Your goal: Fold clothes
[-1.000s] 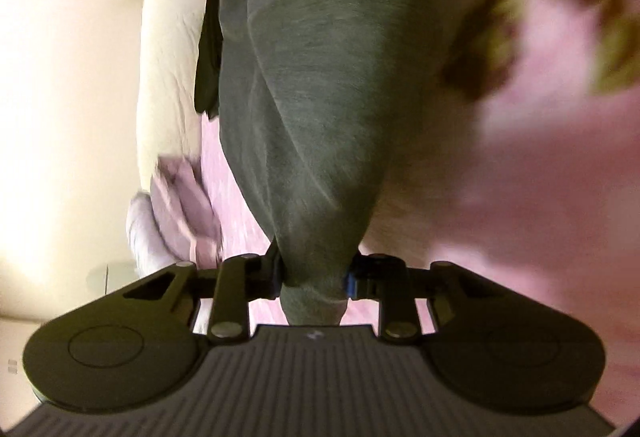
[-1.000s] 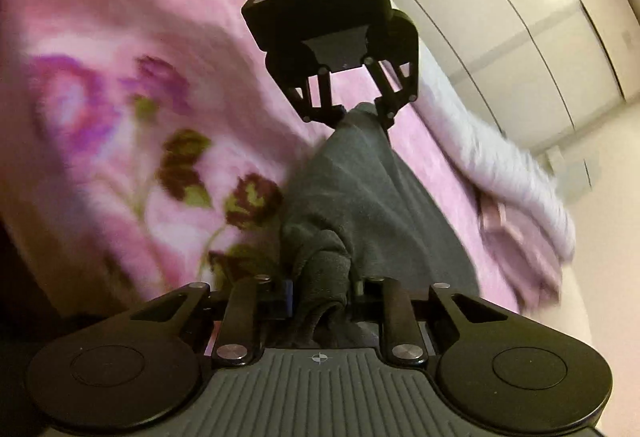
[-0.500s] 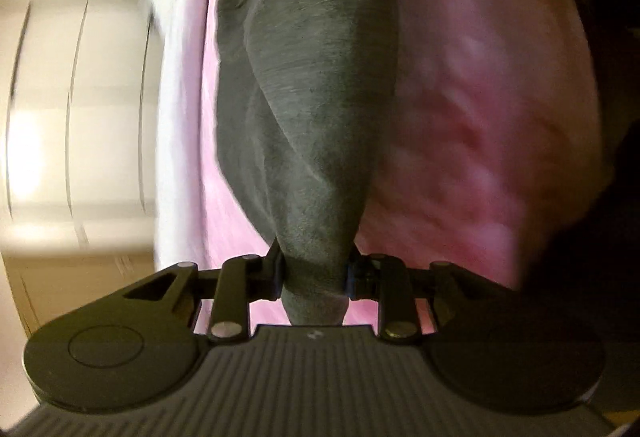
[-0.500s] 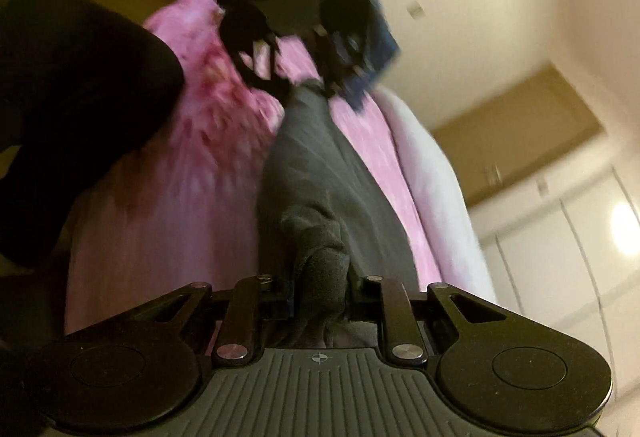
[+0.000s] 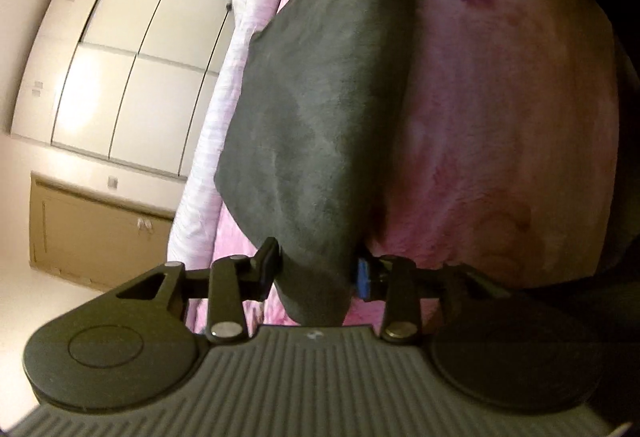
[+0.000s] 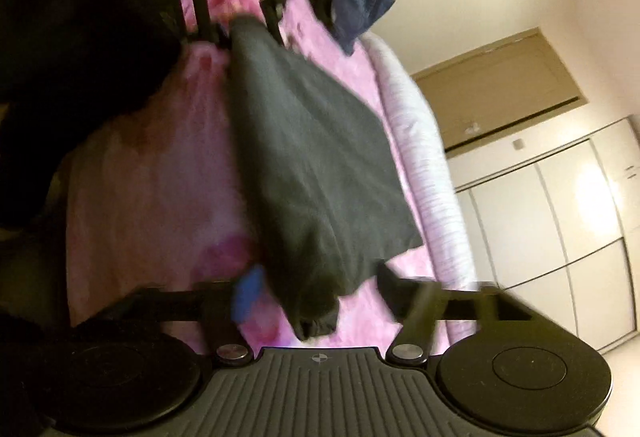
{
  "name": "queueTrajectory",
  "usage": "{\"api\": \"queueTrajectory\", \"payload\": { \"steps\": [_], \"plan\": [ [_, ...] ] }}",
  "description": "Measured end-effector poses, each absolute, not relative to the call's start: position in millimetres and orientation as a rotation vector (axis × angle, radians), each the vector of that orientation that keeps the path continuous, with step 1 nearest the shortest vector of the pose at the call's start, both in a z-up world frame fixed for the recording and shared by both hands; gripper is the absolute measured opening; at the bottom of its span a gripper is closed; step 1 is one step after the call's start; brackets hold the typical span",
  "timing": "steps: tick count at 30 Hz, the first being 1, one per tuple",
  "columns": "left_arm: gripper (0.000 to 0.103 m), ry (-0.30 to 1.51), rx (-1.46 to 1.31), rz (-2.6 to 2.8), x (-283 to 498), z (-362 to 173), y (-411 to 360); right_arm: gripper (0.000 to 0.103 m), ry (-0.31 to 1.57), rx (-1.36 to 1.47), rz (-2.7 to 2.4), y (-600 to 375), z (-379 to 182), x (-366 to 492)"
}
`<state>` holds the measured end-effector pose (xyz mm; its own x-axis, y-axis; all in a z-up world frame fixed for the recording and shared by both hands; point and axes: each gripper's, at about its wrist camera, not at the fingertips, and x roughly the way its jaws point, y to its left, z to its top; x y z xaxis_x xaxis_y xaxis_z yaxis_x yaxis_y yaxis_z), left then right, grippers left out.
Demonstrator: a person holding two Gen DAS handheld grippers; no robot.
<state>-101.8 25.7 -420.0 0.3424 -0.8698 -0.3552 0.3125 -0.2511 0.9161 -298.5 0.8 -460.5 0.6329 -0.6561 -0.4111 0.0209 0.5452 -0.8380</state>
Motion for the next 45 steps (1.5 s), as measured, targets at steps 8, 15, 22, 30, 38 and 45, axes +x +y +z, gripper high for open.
{"api": "queueTrajectory", "payload": {
  "steps": [8, 15, 22, 30, 38, 45],
  "plan": [
    [0.026, -0.51, 1.365, -1.313, -86, -414, 13, 0.015, 0.89, -0.898, -0.466, -21, -486, -250],
    [0.027, -0.448, 1.234, -1.512, -113, -370, 18, 0.01, 0.914, -1.041, -0.443, -78, -428, -292],
    [0.039, -0.387, 1.183, -1.629, -137, -368, 24, 0.022, 1.222, -0.992, -0.51, -192, -469, -331],
    [0.039, -0.29, 1.095, -1.715, -144, -358, 20, 0.025, 1.001, -0.335, -0.965, -189, -437, -336],
    [0.042, -0.052, 0.815, -1.636, -55, -297, -81, 0.058, 0.3, 0.728, -1.057, -207, -411, -385],
    [0.041, 0.148, 0.829, -1.651, -22, -344, -148, 0.058, 0.034, 0.927, -1.114, -216, -399, -433]
  ]
}}
